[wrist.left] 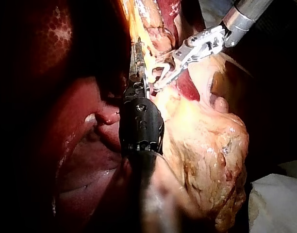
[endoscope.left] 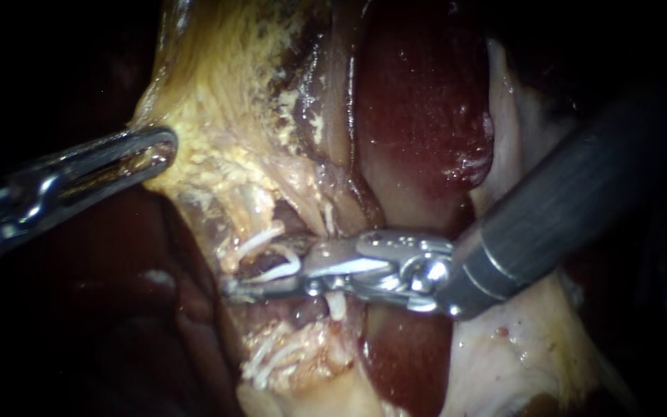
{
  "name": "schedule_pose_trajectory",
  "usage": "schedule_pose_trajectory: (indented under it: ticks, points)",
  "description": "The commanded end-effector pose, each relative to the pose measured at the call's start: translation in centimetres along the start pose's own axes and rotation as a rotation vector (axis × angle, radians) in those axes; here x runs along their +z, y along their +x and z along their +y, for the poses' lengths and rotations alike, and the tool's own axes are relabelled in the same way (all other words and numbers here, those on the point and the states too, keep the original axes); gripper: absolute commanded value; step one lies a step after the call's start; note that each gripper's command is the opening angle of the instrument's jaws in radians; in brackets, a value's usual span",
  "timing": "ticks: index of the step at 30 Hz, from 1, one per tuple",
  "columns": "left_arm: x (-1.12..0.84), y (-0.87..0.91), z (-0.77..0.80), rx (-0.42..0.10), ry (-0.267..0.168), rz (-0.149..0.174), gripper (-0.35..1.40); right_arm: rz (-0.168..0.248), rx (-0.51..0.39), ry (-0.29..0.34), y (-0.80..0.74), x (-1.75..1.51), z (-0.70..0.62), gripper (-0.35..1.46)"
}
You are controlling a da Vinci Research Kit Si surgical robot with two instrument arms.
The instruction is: Clipping second clip right tube
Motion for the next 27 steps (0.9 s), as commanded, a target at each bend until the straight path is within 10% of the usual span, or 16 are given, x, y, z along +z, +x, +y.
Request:
schedule_pose_trajectory:
  ticks: [1, 15, 27]
  points:
    - [0.0, 0.0, 0.0, 0.0, 0.001, 0.0, -0.35, 0.005, 0.0, 0.004, 0.0, -0.04, -0.02, 0.6]
    - [0.0, 0.0, 0.02, 0.0, 0.001, 0.0, -0.35, 0.046, -0.011, 0.048, 0.3, -0.79, -0.33, 0.6]
    - [0.0, 0.0, 0.02, 0.001, 0.001, 0.0, -0.35, 0.049, -0.012, 0.029, 0.27, -1.03, -0.13, 0.59]
